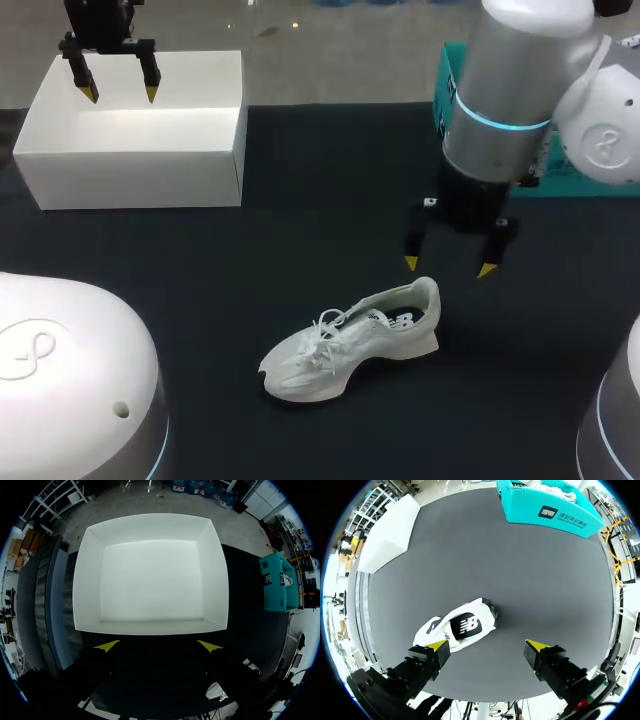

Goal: Take the shoe out of the shoebox, open the shoe tongue, remove and reinsert the insole, then place the shoe into the shoebox

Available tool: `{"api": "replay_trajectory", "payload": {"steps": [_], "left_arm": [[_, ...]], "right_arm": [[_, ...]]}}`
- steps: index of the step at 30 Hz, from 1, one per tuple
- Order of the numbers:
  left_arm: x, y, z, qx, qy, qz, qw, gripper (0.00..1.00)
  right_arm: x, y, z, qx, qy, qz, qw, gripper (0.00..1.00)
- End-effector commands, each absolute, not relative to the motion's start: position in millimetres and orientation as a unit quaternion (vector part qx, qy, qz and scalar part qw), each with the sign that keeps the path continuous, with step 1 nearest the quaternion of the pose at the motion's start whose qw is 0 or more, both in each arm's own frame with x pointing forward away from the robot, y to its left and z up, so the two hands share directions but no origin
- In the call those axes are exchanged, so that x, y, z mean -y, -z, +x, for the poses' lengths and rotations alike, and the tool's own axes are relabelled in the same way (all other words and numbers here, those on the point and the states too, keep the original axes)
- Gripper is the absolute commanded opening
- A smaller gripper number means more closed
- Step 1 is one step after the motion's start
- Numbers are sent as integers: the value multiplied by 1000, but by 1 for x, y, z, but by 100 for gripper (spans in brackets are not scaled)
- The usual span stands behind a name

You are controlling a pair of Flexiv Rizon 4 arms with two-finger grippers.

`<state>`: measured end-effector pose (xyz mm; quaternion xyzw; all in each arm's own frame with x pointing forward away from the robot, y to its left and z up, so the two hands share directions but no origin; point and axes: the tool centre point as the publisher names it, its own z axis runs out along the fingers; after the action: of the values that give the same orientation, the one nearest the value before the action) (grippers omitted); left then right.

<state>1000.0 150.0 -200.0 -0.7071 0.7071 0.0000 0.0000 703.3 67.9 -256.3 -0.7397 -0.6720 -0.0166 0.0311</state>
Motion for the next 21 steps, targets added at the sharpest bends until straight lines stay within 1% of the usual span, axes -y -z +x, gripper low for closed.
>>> {"api": "replay_trajectory", "payload": {"steps": [1,12,15,19,21], "left_arm": [[-150,200,1000,-707,0,-707,0,100],[-150,200,1000,-707,0,-707,0,100],[-150,200,1000,-707,0,-707,0,100],[-150,200,1000,-707,0,-707,0,100],[-150,200,1000,-707,0,-707,0,100]], "right_arm": [[-69,253,701,672,17,-740,28,100],[-69,253,701,672,17,-740,28,100],[-62,252,698,771,58,-634,15,100],[-48,250,703,855,103,-507,33,100],[-42,249,709,875,103,-472,34,100]]}}
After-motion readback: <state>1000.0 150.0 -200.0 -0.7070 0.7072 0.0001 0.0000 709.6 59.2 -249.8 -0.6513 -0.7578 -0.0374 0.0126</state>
